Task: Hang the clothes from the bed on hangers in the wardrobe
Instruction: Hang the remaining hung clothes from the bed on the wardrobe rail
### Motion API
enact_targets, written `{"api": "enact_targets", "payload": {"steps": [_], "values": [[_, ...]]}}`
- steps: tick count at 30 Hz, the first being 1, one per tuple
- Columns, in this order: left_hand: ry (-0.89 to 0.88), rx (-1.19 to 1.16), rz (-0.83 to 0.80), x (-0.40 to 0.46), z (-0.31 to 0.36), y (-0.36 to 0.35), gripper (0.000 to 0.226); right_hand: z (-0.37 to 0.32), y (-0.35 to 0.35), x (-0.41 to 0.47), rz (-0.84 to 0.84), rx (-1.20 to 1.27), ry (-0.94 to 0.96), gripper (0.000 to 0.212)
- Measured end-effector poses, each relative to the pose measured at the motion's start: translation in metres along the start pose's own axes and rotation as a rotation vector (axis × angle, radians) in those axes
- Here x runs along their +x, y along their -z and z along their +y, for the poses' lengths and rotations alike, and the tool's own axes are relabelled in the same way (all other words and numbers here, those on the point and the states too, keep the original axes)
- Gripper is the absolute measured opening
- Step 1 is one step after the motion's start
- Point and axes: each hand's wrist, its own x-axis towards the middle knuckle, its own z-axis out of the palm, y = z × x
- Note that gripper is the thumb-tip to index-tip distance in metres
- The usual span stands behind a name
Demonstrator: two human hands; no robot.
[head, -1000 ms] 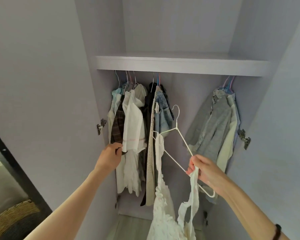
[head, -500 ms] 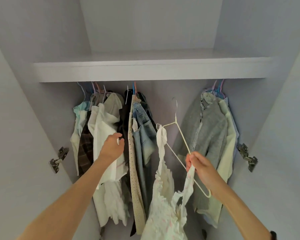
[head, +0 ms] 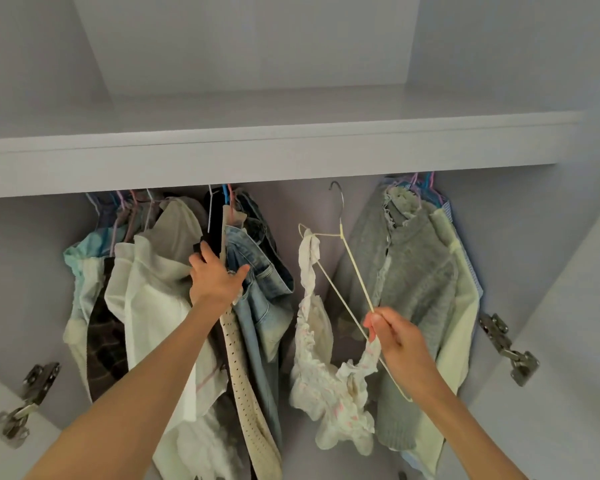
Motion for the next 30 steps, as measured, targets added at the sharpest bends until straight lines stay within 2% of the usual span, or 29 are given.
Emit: {"api": "enact_targets", "payload": {"steps": [2,4,6,9,15,19,21,24,26,29,30], "values": [[0.038,-0.013,-0.057,0.012,-0.003,-0.004,0.083,0.002,-0.001,0.003,0.018,-0.011,-0.002,0.026],[0.021,-0.046,-0.085,0.018,-0.004,-0.008,0.065,0.004,-0.002,0.005,0.033,-0.020,-0.010,0.025],[-0.004,-0.094,-0.113,0.022,-0.005,-0.011,0.057,0.006,-0.002,0.006,0.047,-0.030,-0.016,0.025],[-0.087,-0.128,-0.145,0.024,0.000,-0.017,0.058,0.011,-0.002,0.005,0.063,-0.037,-0.027,0.024],[-0.208,-0.052,-0.247,0.013,0.031,-0.037,0.061,0.024,0.001,-0.013,0.093,-0.044,-0.102,0.027],[-0.215,-0.042,-0.296,0.012,0.045,-0.050,0.056,0.030,0.008,-0.028,0.112,-0.054,-0.171,0.029],[-0.222,-0.072,-0.307,0.009,0.044,-0.054,0.062,0.031,0.012,-0.036,0.103,-0.073,-0.205,0.028],[-0.228,-0.129,-0.367,0.002,0.034,-0.054,0.085,0.028,0.020,-0.047,0.104,-0.097,-0.228,0.029],[-0.253,-0.104,-0.392,-0.002,0.020,-0.052,0.093,0.026,0.024,-0.054,0.078,-0.165,-0.236,0.031],[-0.369,-0.043,-0.346,-0.012,-0.002,-0.046,0.100,0.025,0.026,-0.073,0.005,-0.229,-0.281,0.032],[-0.414,0.001,-0.303,-0.016,-0.010,-0.044,0.097,0.025,0.027,-0.080,-0.021,-0.233,-0.287,0.032]]}}
